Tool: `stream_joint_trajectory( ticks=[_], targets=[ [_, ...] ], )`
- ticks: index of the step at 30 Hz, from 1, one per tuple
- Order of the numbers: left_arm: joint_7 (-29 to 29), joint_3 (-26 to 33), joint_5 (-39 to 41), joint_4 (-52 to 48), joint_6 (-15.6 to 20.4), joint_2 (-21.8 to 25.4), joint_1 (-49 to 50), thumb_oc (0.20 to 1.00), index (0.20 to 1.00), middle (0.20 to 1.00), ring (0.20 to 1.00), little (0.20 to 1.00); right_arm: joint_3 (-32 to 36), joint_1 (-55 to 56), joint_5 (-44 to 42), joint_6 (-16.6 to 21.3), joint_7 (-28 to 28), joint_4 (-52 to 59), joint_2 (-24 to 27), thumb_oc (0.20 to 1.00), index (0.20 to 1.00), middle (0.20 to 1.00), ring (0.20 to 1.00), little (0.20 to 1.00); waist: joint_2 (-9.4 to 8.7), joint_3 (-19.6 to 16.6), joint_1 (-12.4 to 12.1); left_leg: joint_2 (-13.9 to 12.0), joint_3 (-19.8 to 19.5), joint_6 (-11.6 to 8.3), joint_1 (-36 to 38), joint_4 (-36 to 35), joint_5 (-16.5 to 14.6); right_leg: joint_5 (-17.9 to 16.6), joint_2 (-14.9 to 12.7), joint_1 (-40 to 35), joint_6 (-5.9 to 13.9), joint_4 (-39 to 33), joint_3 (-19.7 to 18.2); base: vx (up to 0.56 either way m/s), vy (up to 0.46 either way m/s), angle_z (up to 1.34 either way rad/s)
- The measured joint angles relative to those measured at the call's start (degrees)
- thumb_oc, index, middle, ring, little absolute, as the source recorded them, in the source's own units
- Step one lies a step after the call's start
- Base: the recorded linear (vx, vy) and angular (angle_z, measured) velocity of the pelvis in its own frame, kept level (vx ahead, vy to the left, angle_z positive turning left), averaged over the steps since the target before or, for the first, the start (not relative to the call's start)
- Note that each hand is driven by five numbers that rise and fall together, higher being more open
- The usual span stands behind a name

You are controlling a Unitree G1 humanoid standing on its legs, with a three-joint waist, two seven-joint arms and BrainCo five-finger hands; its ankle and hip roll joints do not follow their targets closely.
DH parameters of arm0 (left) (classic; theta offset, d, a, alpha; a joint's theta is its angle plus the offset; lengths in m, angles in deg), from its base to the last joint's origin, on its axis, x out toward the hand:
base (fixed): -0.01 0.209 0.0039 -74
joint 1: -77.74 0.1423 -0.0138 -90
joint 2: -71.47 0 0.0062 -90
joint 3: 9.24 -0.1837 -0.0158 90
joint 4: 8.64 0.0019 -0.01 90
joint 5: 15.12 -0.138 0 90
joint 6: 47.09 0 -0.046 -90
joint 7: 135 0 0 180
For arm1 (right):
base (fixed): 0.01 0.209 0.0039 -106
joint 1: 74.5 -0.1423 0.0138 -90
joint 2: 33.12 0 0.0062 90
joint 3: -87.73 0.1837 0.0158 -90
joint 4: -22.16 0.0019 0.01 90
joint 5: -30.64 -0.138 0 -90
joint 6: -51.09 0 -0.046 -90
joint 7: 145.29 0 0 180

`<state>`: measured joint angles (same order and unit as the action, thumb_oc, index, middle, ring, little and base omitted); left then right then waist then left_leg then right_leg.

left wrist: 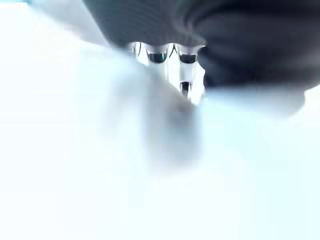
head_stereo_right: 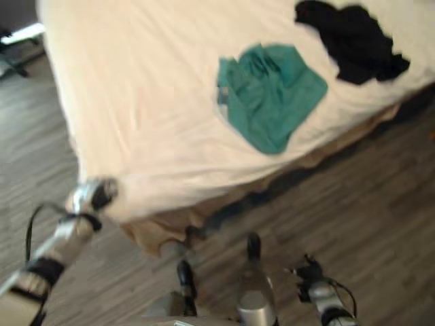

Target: Tidy up the quilt and then pick up the clothes from the bed and put them into the laundry hamper.

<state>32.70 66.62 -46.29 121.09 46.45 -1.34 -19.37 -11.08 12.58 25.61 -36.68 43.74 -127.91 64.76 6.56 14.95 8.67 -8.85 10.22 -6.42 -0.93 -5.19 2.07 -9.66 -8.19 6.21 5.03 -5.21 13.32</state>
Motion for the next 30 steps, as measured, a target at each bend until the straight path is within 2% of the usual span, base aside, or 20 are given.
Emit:
stream_joint_trajectory(
  ticks=[2,4,5,6,8,9,10,11,12,14,15,16,17,19,21,23,25,27,28,30],
  targets=[
    [1.7,1.9,1.6,2.5,-0.3,-2.2,8.5,1.000,1.000,1.000,1.000,1.000,2.7,2.2,0.0,-0.6,0.5,7.3,0.4,1.000,1.000,1.000,1.000,1.000,-0.44,-1.6,-1.2,0.0,-0.2,-0.43,0.3,0.0,-0.7,0.8,0.0,-0.8,0.38,0.0,0.1,0.03,0.041,0.04],
    [3.5,0.2,1.7,8.2,-1.4,-4.4,16.5,1.000,1.000,1.000,1.000,1.000,4.1,3.7,0.0,0.1,2.2,14.9,1.2,1.000,1.000,1.000,1.000,1.000,-1.95,-2.5,-1.7,-0.1,-0.1,-0.28,-0.1,0.0,-0.6,0.8,-0.2,-0.6,0.23,0.0,0.4,0.00,0.068,0.15],
    [3.4,0.7,1.7,11.2,-0.9,-6.1,17.4,1.000,1.000,1.000,1.000,1.000,4.3,4.2,0.0,-0.3,2.5,18.5,1.7,1.000,1.000,1.000,1.000,1.000,-2.24,-2.4,-2.1,-0.1,0.0,-0.28,-0.1,0.0,-0.5,0.8,-0.3,-0.6,0.23,0.0,0.6,-0.02,0.047,0.18],
    [3.5,0.8,1.6,19.9,-1.6,-10.2,18.0,1.000,1.000,1.000,1.000,1.000,4.8,4.4,0.0,0.5,3.4,24.5,2.8,1.000,1.000,1.000,1.000,1.000,-2.82,-2.6,-2.6,0.0,0.0,-0.12,-0.1,0.0,-0.2,0.8,-0.4,-0.5,0.25,0.0,0.6,-0.01,0.024,0.10],
    [4.1,-1.6,1.3,25.2,-1.4,-12.9,20.6,1.000,1.000,1.000,1.000,1.000,5.7,2.2,-0.4,1.9,4.6,28.0,2.9,1.000,1.000,1.000,1.000,1.000,-4.05,-3.4,-3.3,-0.1,-0.2,0.11,-1.0,0.0,0.2,0.7,-0.5,-0.2,0.35,0.0,1.2,-0.02,0.040,0.15],
    [4.0,-1.4,1.1,29.0,-1.8,-15.2,19.9,1.000,1.000,1.000,1.000,1.000,5.7,1.7,-1.5,2.5,4.7,32.0,3.2,0.580,0.580,0.580,0.580,0.580,-4.70,-3.5,-3.6,0.0,0.0,0.24,-1.3,0.0,0.4,0.7,-0.5,0.2,0.40,0.0,1.1,-0.03,0.019,0.08],
    [4.1,-1.3,1.1,30.7,-2.2,-16.1,20.7,1.000,1.000,1.000,1.000,1.000,5.6,0.6,-2.1,2.6,4.6,35.1,3.2,0.580,0.580,0.580,0.580,0.580,-5.19,-3.9,-4.4,-0.1,-0.1,0.33,-2.1,0.0,0.6,0.5,-0.5,0.5,0.61,0.0,1.2,-0.03,0.009,0.00],
    [4.1,-1.2,1.0,31.7,-2.1,-16.9,20.9,1.000,1.000,1.000,1.000,1.000,5.1,0.0,-2.5,2.5,4.6,38.5,3.4,0.200,0.200,0.200,0.200,0.200,-5.53,-4.0,-4.5,-0.1,-0.3,0.30,-2.2,0.0,0.7,0.5,-0.6,0.6,0.63,0.0,1.4,-0.05,0.009,0.09],
    [4.3,-1.2,1.0,32.6,-2.3,-17.4,20.9,1.000,1.000,1.000,1.000,1.000,3.9,-1.6,-2.7,4.1,4.4,42.0,4.1,0.200,0.200,0.200,0.200,0.200,-6.09,-4.3,-4.6,-0.1,-0.4,0.40,-2.5,0.0,1.1,0.5,-0.6,0.7,0.65,0.0,1.7,-0.05,0.009,0.15],
    [4.2,-1.3,0.7,32.7,-2.3,-17.3,20.6,1.000,1.000,1.000,1.000,1.000,0.0,-6.0,-4.3,3.7,4.1,48.2,6.3,0.200,0.200,0.200,0.200,0.200,-6.61,-4.5,-5.4,-0.1,-1.2,0.26,-3.0,0.0,1.4,0.4,-0.6,0.9,0.77,0.0,2.3,-0.06,-0.007,0.15],
    [4.2,-1.3,0.7,32.2,-2.4,-16.9,19.9,1.000,1.000,1.000,1.000,1.000,-2.3,-10.1,-4.4,6.1,2.8,51.1,7.6,0.200,0.200,0.200,0.200,0.200,-6.89,-4.8,-6.1,-0.2,-1.6,0.64,-3.5,0.0,2.0,0.3,-0.6,1.2,0.86,0.0,2.6,-0.08,-0.019,0.17],
    [4.0,-1.4,0.7,31.6,-2.4,-16.8,20.0,1.000,1.000,1.000,1.000,1.000,-4.3,-13.9,-4.5,6.2,2.5,51.7,7.7,0.200,0.200,0.200,0.200,0.200,-6.96,-4.8,-6.9,-0.2,-2.0,0.61,-4.1,0.0,2.0,0.2,-0.6,1.3,0.99,0.0,3.1,-0.16,-0.050,0.15],
    [3.8,-3.0,0.8,30.5,-2.4,-16.2,19.1,1.000,1.000,1.000,1.000,1.000,-9.8,-23.4,-4.5,6.6,2.3,51.4,8.0,0.200,0.200,0.200,0.200,0.200,-7.31,-4.7,-7.4,-0.2,-2.2,0.55,-5.0,0.1,2.4,-0.1,-0.5,2.3,1.31,0.0,3.4,-0.15,-0.025,0.24],
    [3.2,-3.7,1.2,28.1,-2.2,-15.0,16.2,1.000,1.000,1.000,1.000,1.000,-14.5,-33.5,-4.6,7.3,2.3,49.8,7.6,0.200,0.200,0.200,0.200,0.200,-7.32,-4.1,-9.1,-0.3,-4.3,0.22,-7.6,0.2,3.7,-0.4,-0.5,3.7,1.08,0.0,5.1,-0.17,-0.018,0.38],
    [2.0,-4.4,2.5,25.5,-2.2,-13.4,10.9,1.000,1.000,1.000,1.000,1.000,-18.6,-44.0,-5.3,7.8,2.0,46.9,5.8,0.200,0.200,0.200,0.200,0.200,-7.66,-1.1,-12.3,-0.3,-5.1,-0.28,-10.4,0.4,5.4,-1.3,-0.3,5.8,0.28,0.3,6.1,-0.20,-0.008,0.32],
    [0.2,-6.9,4.2,21.0,-1.6,-11.5,7.1,1.000,1.000,1.000,1.000,1.000,-19.3,-49.7,-6.7,8.2,2.2,43.3,4.1,0.200,0.200,0.200,0.200,0.200,-8.12,3.0,-13.9,-0.2,-6.6,-0.39,-12.4,0.5,6.0,-1.5,-0.4,6.8,0.32,0.3,7.3,-0.18,-0.020,0.34],
    [-1.6,-9.2,6.6,14.6,-1.1,-9.8,3.3,1.000,1.000,1.000,1.000,1.000,-18.7,-51.1,-9.1,8.9,2.9,37.2,1.4,0.200,0.200,0.200,0.200,0.200,-8.16,7.2,-15.5,0.3,-8.1,-0.56,-16.5,3.1,6.0,-1.7,-1.0,8.6,0.26,0.5,8.7,-0.15,-0.010,0.40],
    [-2.9,-8.9,8.9,10.3,0.0,-9.5,-0.8,1.000,1.000,1.000,1.000,1.000,-18.9,-49.8,-11.1,6.8,2.7,30.0,0.6,0.200,0.200,0.200,0.200,0.200,-7.62,11.9,-17.0,0.9,-9.3,-0.45,-19.1,4.5,6.0,-2.1,-1.5,9.9,0.13,0.5,9.5,-0.11,0.029,0.33],
    [-3.4,-8.6,10.0,9.3,0.2,-9.5,-1.4,1.000,1.000,1.000,1.000,1.000,-18.4,-49.7,-11.3,7.0,2.8,28.3,0.0,0.200,0.200,0.200,0.200,0.200,-7.72,12.7,-17.1,1.0,-9.5,-0.44,-19.9,5.1,5.8,-2.0,-1.8,10.7,-0.02,1.3,9.5,-0.05,0.048,0.17],
    [-4.5,-8.0,12.6,8.8,0.8,-9.5,-2.9,1.000,1.000,1.000,1.000,1.000,-15.3,-48.3,-11.4,10.6,3.6,32.2,-2.1,0.200,0.200,0.200,0.200,0.200,-7.58,16.3,-15.9,1.8,-8.9,0.08,-20.9,6.2,5.2,-2.0,-2.9,12.3,-0.08,3.1,8.7,-0.05,0.080,-0.07]
  ],
)
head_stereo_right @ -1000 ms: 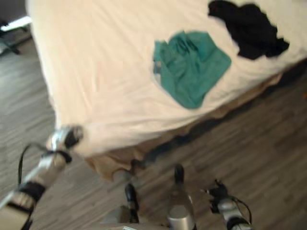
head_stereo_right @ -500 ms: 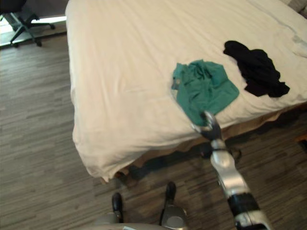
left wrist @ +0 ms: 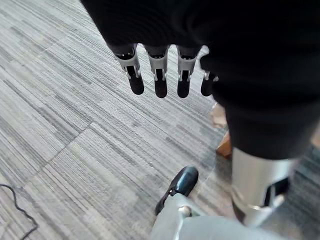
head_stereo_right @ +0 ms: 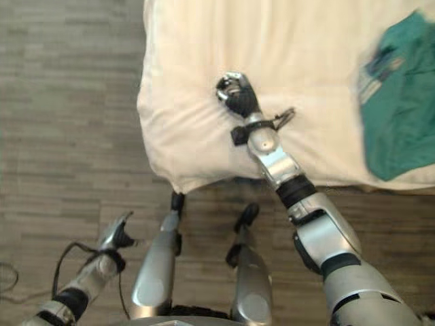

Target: Tidy up the quilt and then pick up the clothes from the bed and put them into the laundry hamper.

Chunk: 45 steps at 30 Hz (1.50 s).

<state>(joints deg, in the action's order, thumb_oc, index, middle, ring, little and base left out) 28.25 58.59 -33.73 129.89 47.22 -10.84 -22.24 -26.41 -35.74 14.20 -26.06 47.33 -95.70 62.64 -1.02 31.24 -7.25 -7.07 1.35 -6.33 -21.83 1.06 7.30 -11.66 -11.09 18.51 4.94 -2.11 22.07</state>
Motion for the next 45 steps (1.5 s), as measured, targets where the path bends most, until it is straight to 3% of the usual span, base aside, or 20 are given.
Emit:
stream_joint_trajectory(
  ticks=[5,9,15,18,21,23,26,30,32,33,34,35,36,37,38,40,41,43,44,45],
  targets=[
    [-0.9,0.1,-0.1,4.9,-0.2,-1.4,-0.1,1.000,1.000,1.000,1.000,1.000,0.8,8.6,-1.8,1.6,-2.5,3.2,-5.9,0.200,0.200,0.200,0.200,0.200,-0.04,-0.1,2.7,0.9,2.0,0.56,4.1,0.2,-1.2,0.0,-1.2,-2.6,0.06,0.7,-2.1,-0.03,0.125,-0.16],
    [0.6,3.4,0.6,13.3,-1.2,-4.1,-1.2,1.000,1.000,1.000,1.000,1.000,-2.9,23.5,-2.7,1.6,-11.5,8.7,-4.7,0.200,0.200,0.200,0.200,0.200,-0.41,-0.4,5.2,1.9,2.8,1.15,9.7,0.2,-2.9,0.7,-2.2,-8.4,1.13,-0.3,-2.4,0.01,0.140,-0.03],
    [3.0,4.7,-0.3,15.0,-2.3,-3.5,-1.3,1.000,1.000,1.000,1.000,1.000,-7.9,39.6,-6.8,-7.5,-19.4,15.0,0.6,0.200,0.200,0.200,0.200,0.200,-1.00,-3.9,7.6,4.1,3.9,2.01,11.3,0.1,-3.8,0.1,-3.7,-9.8,1.90,-1.5,-3.1,0.04,0.129,-0.02],
    [3.2,4.6,-0.3,14.4,-2.3,-3.2,-1.0,1.000,1.000,1.000,1.000,1.000,-6.5,39.0,-8.8,-7.4,-19.2,22.5,2.0,0.200,0.200,0.200,0.200,0.200,-1.58,-4.7,8.8,3.7,6.0,2.91,11.2,2.4,-5.0,-0.2,-4.0,-8.2,2.10,1.8,-4.0,-0.05,0.102,-0.34],
    [3.1,3.9,0.0,14.7,-2.3,-3.0,-0.9,1.000,1.000,1.000,1.000,1.000,-3.8,31.3,-8.8,-3.0,-16.1,23.0,-1.2,0.200,0.200,0.200,0.200,0.200,-2.53,-6.2,8.8,2.3,9.0,3.02,9.3,6.7,-7.7,1.2,-4.0,-3.6,0.96,6.2,-4.2,-0.07,0.040,-0.62],
    [2.9,2.9,0.4,13.7,-2.2,-3.4,-1.6,1.000,1.000,1.000,1.000,1.000,-2.4,25.1,-8.7,-1.4,-12.7,22.3,-2.3,0.200,0.200,0.200,0.200,0.200,-1.37,-6.2,8.8,0.9,10.4,2.84,6.8,9.0,-8.4,2.7,-2.9,-1.1,-0.68,6.8,-4.2,-0.06,0.003,-0.45],
    [2.7,1.5,0.8,12.6,-1.6,-4.0,-1.8,1.000,1.000,1.000,1.000,1.000,-1.1,18.1,-8.1,0.2,-8.7,19.8,-1.9,0.200,0.200,0.200,0.200,0.200,-0.71,-5.7,8.8,-0.3,11.9,1.68,3.3,12.4,-8.7,2.0,-1.7,2.9,-0.52,7.1,-6.0,-0.06,-0.017,-0.38],
    [1.3,2.3,5.0,9.8,-0.6,-5.6,-1.9,1.000,1.000,1.000,1.000,1.000,2.6,19.3,-5.9,0.8,-5.1,15.1,0.7,0.200,0.200,0.200,0.200,0.200,0.31,-3.4,8.7,-2.2,13.4,1.71,-2.5,19.9,-12.4,2.0,-0.2,9.7,-0.69,11.1,-9.6,-0.05,0.072,-0.49],
    [0.7,3.4,6.4,8.5,-0.1,-6.0,-2.1,1.000,1.000,1.000,1.000,1.000,6.3,24.4,-6.0,-0.4,-3.2,11.4,0.8,0.200,0.200,0.200,0.200,0.200,0.56,-1.2,9.0,-1.0,12.1,2.57,-3.1,22.6,-15.0,0.9,0.8,10.6,-1.31,10.0,-12.5,-0.05,0.196,-0.85],
    [0.6,3.4,7.1,9.0,-0.2,-6.5,-2.5,1.000,1.000,1.000,1.000,1.000,7.9,26.7,-6.1,-0.1,-3.1,9.4,0.0,0.200,0.200,0.200,0.200,0.200,-0.46,-0.7,9.6,2.2,7.6,3.83,-2.4,23.4,-16.4,-2.0,1.5,10.1,-1.58,7.7,-16.2,-0.07,0.171,-1.48],
    [0.3,4.6,8.6,9.7,-0.1,-7.0,-2.3,1.000,1.000,1.000,1.000,1.000,9.9,28.7,-6.3,-0.1,-2.8,7.2,-2.0,0.200,0.200,0.200,0.200,0.200,-1.91,-0.4,7.9,5.7,-0.4,5.48,-1.6,23.9,-18.0,-3.9,2.2,9.0,-1.28,3.8,-20.1,-0.02,0.107,-1.49],
    [0.2,4.7,9.0,10.1,-0.4,-7.5,-2.8,1.000,1.000,1.000,1.000,1.000,10.1,31.0,-6.8,-0.1,-2.7,6.5,-2.8,0.200,0.200,0.200,0.200,0.200,-2.49,-0.4,8.3,7.1,-3.8,5.65,-1.1,25.4,-19.2,-4.2,2.6,8.4,-1.41,2.4,-22.3,-0.02,0.108,-1.66],
    [0.2,4.6,9.4,11.2,-0.7,-7.8,-2.9,1.000,1.000,1.000,1.000,1.000,10.1,33.0,-6.9,0.1,-3.3,5.4,-3.1,0.200,0.200,0.200,0.200,0.200,-3.03,-0.3,8.5,10.0,-9.9,7.68,-0.2,27.4,-21.8,-4.5,3.4,7.8,-1.60,2.0,-25.7,0.02,0.045,-1.90],
    [0.5,5.0,9.5,13.9,-0.7,-8.2,-2.8,1.000,1.000,1.000,1.000,1.000,9.8,36.4,-7.4,-0.6,-3.7,3.2,-3.3,0.498,0.498,0.498,0.498,0.498,-4.22,-0.6,7.5,12.8,-17.7,6.79,3.9,26.1,-24.5,-4.7,3.9,6.0,-1.17,1.4,-29.7,-0.02,0.107,-1.99],
    [0.7,5.1,9.5,15.1,-0.8,-8.7,-3.5,1.000,1.000,1.000,1.000,1.000,9.6,41.3,-8.1,-0.7,-3.8,3.1,-2.5,1.000,1.000,1.000,1.000,1.000,-5.53,-1.2,9.1,13.0,-16.2,4.69,6.3,25.2,-24.6,-3.9,2.9,4.9,0.79,1.1,-29.1,-0.03,0.108,-1.50],
    [1.0,5.8,9.4,16.9,-1.7,-9.8,-4.5,1.000,1.000,1.000,1.000,1.000,11.8,47.6,-7.9,-0.7,-3.9,-0.4,-2.4,1.000,1.000,1.000,1.000,1.000,-5.30,-2.9,12.1,14.6,-16.4,6.06,8.5,24.7,-24.0,-0.1,1.2,2.6,3.59,0.3,-27.5,-0.08,0.145,-0.30],
    [1.4,4.4,8.8,17.6,-1.6,-10.9,-4.5,1.000,1.000,1.000,1.000,1.000,12.6,51.0,-6.9,-2.0,-3.7,-3.6,-2.1,1.000,1.000,1.000,1.000,1.000,-5.30,-5.4,12.0,13.3,-14.7,7.53,9.1,23.3,-23.6,5.2,1.1,3.7,3.94,1.0,-25.6,-0.06,0.136,-0.68],
    [2.3,3.9,7.8,20.3,-2.0,-11.2,-3.4,1.000,1.000,1.000,1.000,1.000,13.0,53.8,-3.4,-3.9,-3.7,-10.6,-4.5,1.000,1.000,1.000,1.000,1.000,-6.21,-9.4,12.0,11.2,-11.0,7.51,12.3,17.7,-21.2,5.1,0.9,2.7,4.61,1.9,-20.8,-0.19,0.049,-1.00],
    [2.9,2.0,6.4,21.4,-2.3,-11.1,-2.9,1.000,1.000,1.000,1.000,1.000,12.2,55.9,-1.0,-4.0,-3.8,-14.1,-5.3,1.000,1.000,1.000,1.000,1.000,-6.21,-11.3,12.7,10.4,-8.8,7.81,14.3,15.5,-20.5,6.3,1.5,0.3,2.95,2.9,-17.4,-0.24,0.032,-0.89],
    [3.1,0.2,5.8,21.6,-2.3,-11.0,-2.4,1.000,1.000,1.000,1.000,1.000,12.1,54.4,0.6,-3.9,-3.9,-17.8,-6.0,1.000,1.000,1.000,1.000,1.000,-6.22,-11.6,11.6,9.4,-7.1,7.83,15.6,14.7,-20.5,7.9,1.6,-0.2,0.50,3.1,-14.6,-0.26,0.023,-1.25]
  ],
)
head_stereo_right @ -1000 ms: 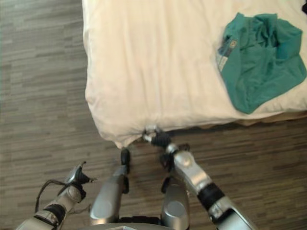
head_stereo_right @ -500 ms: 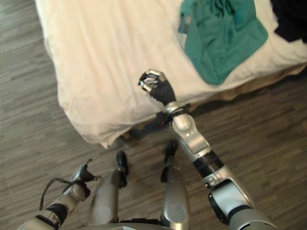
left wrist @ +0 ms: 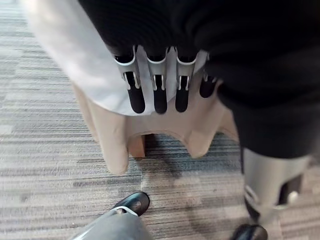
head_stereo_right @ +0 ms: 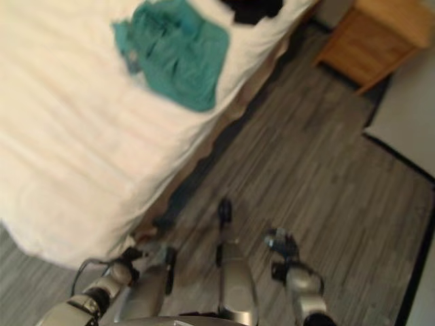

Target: Tidy up the quilt and then pick up the clothes from the bed and put them into the laundry hamper.

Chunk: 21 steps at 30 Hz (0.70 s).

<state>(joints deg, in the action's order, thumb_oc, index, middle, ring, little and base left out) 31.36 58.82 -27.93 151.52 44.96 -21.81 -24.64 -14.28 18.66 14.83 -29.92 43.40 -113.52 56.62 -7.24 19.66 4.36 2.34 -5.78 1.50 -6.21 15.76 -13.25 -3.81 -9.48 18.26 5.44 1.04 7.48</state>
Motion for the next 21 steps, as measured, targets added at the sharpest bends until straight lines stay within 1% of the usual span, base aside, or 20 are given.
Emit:
stream_joint_trajectory(
  ticks=[1,2,3,4,5,6,7,8,9,10,11,12,13,14,15,17,18,19,20,21],
  targets=[
    [0.2,-0.8,-1.6,-0.7,0.0,0.2,0.7,1.000,1.000,1.000,1.000,1.000,-0.4,-1.8,2.3,-1.3,0.7,-4.4,-0.8,1.000,1.000,1.000,1.000,1.000,1.44,-0.1,-0.9,-1.8,3.4,-0.09,1.7,-0.7,0.0,1.4,-1.1,-0.1,-2.75,2.5,6.9,-0.18,0.006,-1.26],
    [0.2,-1.0,-2.1,-0.8,0.0,-0.2,0.8,1.000,1.000,1.000,1.000,1.000,-1.2,-2.0,3.9,-1.5,0.9,-6.7,-0.6,1.000,1.000,1.000,1.000,1.000,2.43,-0.2,-0.9,-2.8,5.1,-0.12,2.3,-0.9,0.0,3.1,-1.4,-0.4,-5.10,5.6,10.7,-0.26,-0.091,-1.56],
    [0.4,-1.2,-2.2,-0.4,-0.3,-0.4,1.7,1.000,1.000,1.000,1.000,1.000,-2.0,-4.6,6.2,-2.0,1.1,-13.2,-1.0,1.000,1.000,1.000,1.000,1.000,4.66,-0.5,-2.4,-4.9,8.8,-0.10,5.6,-2.9,0.0,4.8,-2.2,-1.0,-6.82,13.4,16.2,-0.09,-0.091,-1.19],
    [0.6,-1.1,-2.7,-0.3,-0.4,-1.3,2.5,1.000,1.000,1.000,1.000,1.000,-2.2,-5.3,7.6,-2.6,1.1,-15.6,-0.5,1.000,1.000,1.000,1.000,1.000,5.79,-1.4,-2.9,-6.0,10.0,-0.74,6.5,-3.9,0.4,6.1,-2.1,-2.0,-5.71,16.4,15.4,-0.11,-0.252,-1.28],
    [1.0,-0.7,-3.5,0.7,-0.9,-1.5,3.6,1.000,1.000,1.000,1.000,1.000,-3.4,-6.4,10.0,-3.3,0.5,-19.9,0.6,1.000,1.000,1.000,1.000,1.000,7.54,-2.7,-3.3,-6.8,11.4,-0.94,8.9,-5.7,0.5,6.4,-1.8,-4.5,-4.75,19.5,13.1,-0.04,-0.245,-0.80],
    [1.3,-0.9,-3.8,0.7,-1.0,-1.2,4.1,1.000,1.000,1.000,1.000,1.000,-3.7,-6.2,12.0,-4.3,0.4,-21.9,1.0,1.000,1.000,1.000,1.000,1.000,7.64,-3.8,-3.6,-6.8,11.7,-1.95,10.6,-6.1,0.9,6.7,-2.0,-8.3,-4.69,19.1,12.1,-0.04,-0.246,-0.64],
    [1.4,-0.8,-3.8,0.6,-1.0,-1.0,4.8,1.000,1.000,1.000,1.000,1.000,-3.6,-6.1,12.8,-4.6,0.2,-22.2,0.9,1.000,1.000,1.000,1.000,1.000,7.15,-4.2,-4.2,-6.6,12.0,-2.34,10.7,-5.1,0.9,6.7,-1.4,-10.1,-4.51,16.0,10.8,-0.03,-0.312,-0.49],
    [1.6,-0.4,-3.8,0.1,-1.1,-0.7,4.9,1.000,1.000,1.000,1.000,1.000,-3.6,-6.1,13.6,-5.1,-0.1,-22.5,0.8,1.000,1.000,1.000,1.000,1.000,5.58,-4.1,-4.6,-6.5,11.4,-3.95,7.1,1.1,0.8,5.9,-0.6,-13.4,-4.22,10.0,10.5,-0.01,-0.225,-0.46],
    [2.0,-0.1,-3.8,-1.0,-1.0,-0.4,4.3,1.000,1.000,1.000,1.000,1.000,-3.2,-5.7,13.6,-5.4,-0.2,-22.6,0.4,1.000,1.000,1.000,1.000,1.000,4.97,-5.4,-4.5,-5.8,10.5,-4.10,5.0,0.4,0.3,5.0,-0.2,-14.0,-3.44,6.9,9.6,0.00,-0.392,-0.41],
    [2.1,-0.8,-3.8,-2.3,-0.9,-0.3,5.3,1.000,1.000,1.000,1.000,1.000,-1.5,-5.3,13.5,-5.3,-0.3,-22.8,0.3,1.000,1.000,1.000,1.000,1.000,4.89,-6.5,-4.7,-5.9,10.1,-3.21,5.3,-8.0,1.8,4.3,0.6,-13.9,-3.41,5.4,9.0,0.01,-0.244,-0.42],
    [2.3,-0.8,-3.9,-3.2,-0.6,-0.6,4.7,1.000,1.000,1.000,1.000,1.000,-1.5,-5.3,13.6,-5.5,-0.3,-22.9,0.5,1.000,1.000,1.000,1.000,1.000,6.05,-7.1,-4.6,-6.2,10.2,-3.35,5.4,-11.0,4.2,4.1,1.8,-14.1,-3.50,4.9,8.2,0.01,-0.244,-0.71],
    [2.3,-0.8,-3.9,-3.3,-0.5,-0.9,5.3,1.000,1.000,1.000,1.000,1.000,-2.0,-5.4,13.6,-5.8,-0.4,-22.9,0.4,1.000,1.000,1.000,1.000,1.000,6.35,-7.5,-5.1,-7.6,10.4,-4.35,6.7,-13.0,8.6,3.6,3.9,-14.5,-3.62,3.2,6.2,-0.03,-0.191,-1.12],
    [2.3,-0.8,-4.0,-2.9,-0.6,-0.6,5.8,1.000,1.000,1.000,1.000,1.000,-2.7,-5.2,13.6,-5.9,-0.8,-22.8,-0.5,1.000,1.000,1.000,1.000,1.000,5.14,-8.7,-5.7,-8.0,12.1,-4.77,7.7,-14.1,9.3,2.2,4.8,-15.2,-3.62,0.8,4.3,-0.06,-0.184,-1.25],
    [2.3,-1.2,-3.9,-2.8,-0.6,-0.4,5.8,1.000,1.000,1.000,1.000,1.000,-2.6,-4.9,13.6,-6.0,-1.3,-22.9,-1.1,1.000,1.000,1.000,1.000,1.000,4.25,-9.3,-5.3,-8.5,12.2,-5.37,8.2,-13.5,9.4,1.4,6.0,-15.5,-4.31,-1.6,2.5,-0.11,-0.232,-1.13],
    [2.3,-1.7,-3.9,-2.8,-0.1,-0.1,4.9,1.000,1.000,1.000,1.000,1.000,-2.7,-4.8,13.6,-6.3,-1.4,-22.9,-1.4,1.000,1.000,1.000,1.000,1.000,3.34,-9.8,-5.6,-8.5,12.9,-5.35,8.5,-13.1,9.4,0.6,6.7,-16.0,-4.61,-3.4,1.2,-0.09,-0.117,-0.85],
    [2.2,-3.0,-3.7,-2.8,0.2,0.0,3.0,1.000,1.000,1.000,1.000,1.000,-3.4,-4.2,13.6,-6.7,-1.4,-23.8,-1.7,1.000,1.000,1.000,1.000,1.000,1.56,-9.7,-6.3,-7.5,9.2,-5.26,7.0,-8.7,9.3,-1.2,6.6,-17.2,-4.98,-5.3,-2.0,-0.06,-0.096,-0.72],
    [2.2,-3.2,-3.7,-3.7,0.6,-0.2,2.9,1.000,1.000,1.000,1.000,1.000,-4.2,-4.3,13.6,-6.8,-1.4,-24.7,-1.5,1.000,1.000,1.000,1.000,1.000,0.62,-9.9,-6.5,-5.4,2.8,-5.52,5.7,-7.3,7.9,-2.2,5.4,-17.3,-5.39,-5.6,-4.3,-0.05,-0.087,-0.59],
    [2.2,-3.5,-3.7,-4.0,0.6,-0.3,2.9,1.000,1.000,1.000,1.000,1.000,-4.3,-4.4,13.6,-6.8,-1.4,-24.8,-1.3,1.000,1.000,1.000,1.000,1.000,0.67,-10.0,-6.6,-4.9,1.6,-5.80,5.9,-8.0,7.9,-2.3,5.3,-17.3,-5.32,-5.6,-4.5,-0.02,-0.033,-0.80],
    [2.3,-4.7,-3.7,-4.1,0.7,-1.1,2.8,1.000,1.000,1.000,1.000,1.000,-4.2,-4.6,13.6,-6.7,-1.3,-25.0,0.1,1.000,1.000,1.000,1.000,1.000,2.45,-10.0,-5.9,-3.1,-4.2,-5.68,6.5,-11.1,8.3,-2.6,5.5,-17.2,-4.84,-5.7,-5.4,-0.01,0.017,-0.33],
    [2.2,-4.2,-3.5,-3.8,0.5,-2.0,2.8,1.000,1.000,1.000,1.000,1.000,-4.0,-4.7,13.6,-6.8,-1.3,-25.2,0.5,1.000,1.000,1.000,1.000,1.000,4.00,-10.0,-4.5,-3.2,-2.4,-4.12,5.8,-12.5,9.1,-2.7,5.9,-17.4,-4.13,-5.8,-4.9,-0.02,0.015,-0.27]
  ],
)
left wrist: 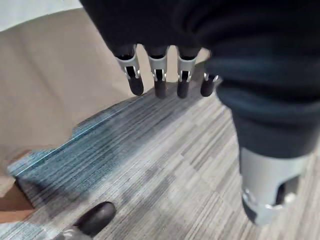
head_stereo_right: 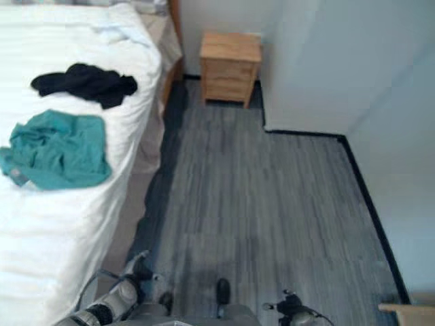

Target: Tidy up the quilt and then pick up the clothes from the bed and put them into the laundry hamper.

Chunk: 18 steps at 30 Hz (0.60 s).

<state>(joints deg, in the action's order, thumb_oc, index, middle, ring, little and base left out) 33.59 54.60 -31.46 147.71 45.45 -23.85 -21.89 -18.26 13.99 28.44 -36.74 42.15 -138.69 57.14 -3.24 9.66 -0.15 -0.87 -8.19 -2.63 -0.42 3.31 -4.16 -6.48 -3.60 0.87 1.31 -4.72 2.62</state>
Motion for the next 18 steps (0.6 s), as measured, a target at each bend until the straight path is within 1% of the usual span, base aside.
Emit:
stream_joint_trajectory(
  ticks=[1,2,3,4,5,6,8,10,11,12,13,14,15,16,17,18],
  targets=[
    [0.0,0.3,0.0,-0.2,0.0,0.1,-0.4,1.000,1.000,1.000,1.000,1.000,-0.1,0.2,0.0,-0.3,-0.2,0.0,-0.1,1.000,1.000,1.000,1.000,1.000,-0.05,-0.1,0.0,0.4,0.1,0.21,0.8,-1.1,0.7,-0.1,-0.2,0.1,0.12,-0.3,0.1,-0.02,0.010,0.06],
    [-0.1,1.4,0.4,-0.1,-0.1,2.0,5.3,1.000,1.000,1.000,1.000,1.000,2.2,0.5,0.0,-0.3,0.0,-2.2,1.1,1.000,1.000,1.000,1.000,1.000,2.90,-3.1,-1.6,1.3,0.0,1.51,1.7,-7.4,5.4,-0.7,-1.8,1.1,1.84,-0.3,0.7,0.04,-0.014,0.01],
    [0.8,4.2,4.2,0.6,0.9,1.8,6.2,1.000,1.000,1.000,1.000,1.000,2.8,0.5,-1.0,-0.4,0.0,-2.1,0.9,1.000,1.000,1.000,1.000,1.000,2.81,-3.0,-1.3,1.0,0.3,1.17,1.7,-7.7,5.2,-0.1,-2.2,1.1,1.68,-0.2,2.4,0.17,-0.056,0.12],
    [1.9,11.5,11.4,1.9,1.3,1.9,6.6,1.000,1.000,1.000,1.000,1.000,4.8,0.3,-3.0,-0.5,0.3,-1.6,-0.3,1.000,1.000,1.000,1.000,1.000,2.40,-2.8,-0.4,0.3,1.5,0.99,1.6,-8.1,5.1,-0.1,-2.7,1.1,1.70,-0.3,7.1,0.17,-0.051,0.13],
    [2.3,14.1,13.4,2.9,1.2,2.4,6.7,1.000,1.000,1.000,1.000,1.000,5.1,-0.1,-3.1,-0.6,0.3,-1.6,-1.0,1.000,1.000,1.000,1.000,1.000,2.17,-2.8,-0.1,0.0,1.6,0.86,1.6,-8.2,5.1,-0.1,-2.8,1.1,1.69,-0.3,8.4,0.19,-0.073,0.04],
    [2.8,16.8,15.0,5.0,0.9,4.0,7.6,1.000,1.000,1.000,1.000,1.000,5.7,-0.1,-3.4,-0.7,0.2,-1.7,-2.1,1.000,1.000,1.000,1.000,1.000,1.72,-2.9,0.3,-0.6,2.0,0.44,1.5,-8.2,4.9,-0.1,-2.7,1.3,1.68,-0.3,10.2,0.19,-0.120,-0.14],
    [3.2,17.4,15.7,6.2,0.2,5.4,9.3,1.000,1.000,1.000,1.000,1.000,6.6,0.1,-3.4,-0.7,0.2,-1.7,-2.2,1.000,1.000,1.000,1.000,1.000,1.53,-2.8,0.6,-1.3,2.7,-0.01,1.4,-8.2,4.5,0.0,-2.1,1.8,1.51,-0.3,10.2,0.18,-0.118,-0.15],
    [3.6,17.4,15.5,6.2,0.0,5.7,10.5,1.000,1.000,1.000,1.000,1.000,6.6,0.0,-3.4,-1.0,0.1,-1.7,-2.1,1.000,1.000,1.000,1.000,1.000,1.65,-2.5,0.6,-1.7,2.9,-0.69,1.4,-7.9,4.8,0.1,-1.7,1.9,1.29,-0.3,10.4,0.10,-0.086,-0.06],
    [4.0,17.3,15.5,6.1,0.0,5.7,11.8,1.000,1.000,1.000,1.000,1.000,6.6,-0.2,-3.4,-1.1,0.1,-1.6,-2.0,1.000,1.000,1.000,1.000,1.000,1.98,-2.3,0.6,-2.4,3.2,-0.90,1.5,-7.8,4.6,0.5,-1.0,1.9,0.83,-0.3,10.3,0.14,-0.189,-0.08],
    [4.1,17.2,15.5,6.0,0.0,5.7,12.0,1.000,1.000,1.000,1.000,1.000,6.6,0.0,-3.4,-1.1,0.1,-1.6,-1.9,1.000,1.000,1.000,1.000,1.000,1.86,-2.2,0.6,-2.6,3.3,-1.02,1.5,-7.7,4.6,0.5,-0.9,1.9,0.76,-0.3,10.3,0.09,-0.150,-0.06],
    [4.4,17.9,15.6,6.1,0.1,5.5,11.6,1.000,1.000,1.000,1.000,1.000,6.7,-1.0,-3.4,-1.1,0.1,-1.3,-1.9,1.000,1.000,1.000,1.000,1.000,1.89,-0.8,-0.1,-3.1,3.3,-3.22,-0.4,-2.3,3.0,2.2,-0.1,2.1,-1.29,0.8,11.2,0.13,-0.249,-0.07],
    [4.4,17.6,15.6,6.1,0.1,6.2,10.2,1.000,1.000,1.000,1.000,1.000,6.5,-1.5,-3.3,-0.9,0.0,-1.8,-2.4,1.000,1.000,1.000,1.000,1.000,0.12,0.5,-0.4,-2.2,4.8,-4.05,-4.1,5.5,1.5,2.5,-1.3,1.9,-1.03,0.8,11.2,0.15,-0.192,-0.25],
    [4.4,17.6,15.6,6.2,0.2,5.3,10.2,1.000,1.000,1.000,1.000,1.000,6.5,-2.3,-3.4,-0.9,0.0,-1.5,-2.3,1.000,1.000,1.000,1.000,1.000,1.31,1.1,-2.2,-3.5,6.2,-5.25,-7.3,13.1,0.2,3.1,0.3,1.7,-2.35,1.4,13.4,0.15,-0.188,-0.33],
    [4.2,17.3,15.6,6.8,0.1,5.3,8.7,1.000,1.000,1.000,1.000,1.000,6.6,-2.6,-3.4,-0.6,0.0,-1.9,-1.6,1.000,1.000,1.000,1.000,1.000,1.41,1.8,-2.3,-4.5,6.0,-5.58,-9.8,19.6,-1.1,5.0,0.4,1.9,-3.83,3.1,14.6,0.34,-0.064,-0.39],
    [4.1,17.0,15.6,6.6,0.2,5.7,6.9,1.000,1.000,1.000,1.000,1.000,6.3,-4.0,-3.4,-0.6,0.1,-1.7,-1.8,1.000,1.000,1.000,1.000,1.000,0.14,4.0,-3.4,-4.5,6.3,-6.90,-14.8,29.5,-0.1,4.8,0.2,0.8,-3.29,2.5,14.2,0.41,0.019,-0.33],
    [4.2,17.0,15.6,6.4,0.2,5.6,6.6,1.000,1.000,1.000,1.000,1.000,5.9,-4.5,-3.4,-0.7,0.1,-1.6,-1.8,1.000,1.000,1.000,1.000,1.000,-0.49,4.3,-3.9,-4.3,6.7,-6.84,-16.2,29.8,-0.2,4.9,0.1,0.5,-3.13,1.9,13.9,0.41,0.015,-0.34]
  ],
)
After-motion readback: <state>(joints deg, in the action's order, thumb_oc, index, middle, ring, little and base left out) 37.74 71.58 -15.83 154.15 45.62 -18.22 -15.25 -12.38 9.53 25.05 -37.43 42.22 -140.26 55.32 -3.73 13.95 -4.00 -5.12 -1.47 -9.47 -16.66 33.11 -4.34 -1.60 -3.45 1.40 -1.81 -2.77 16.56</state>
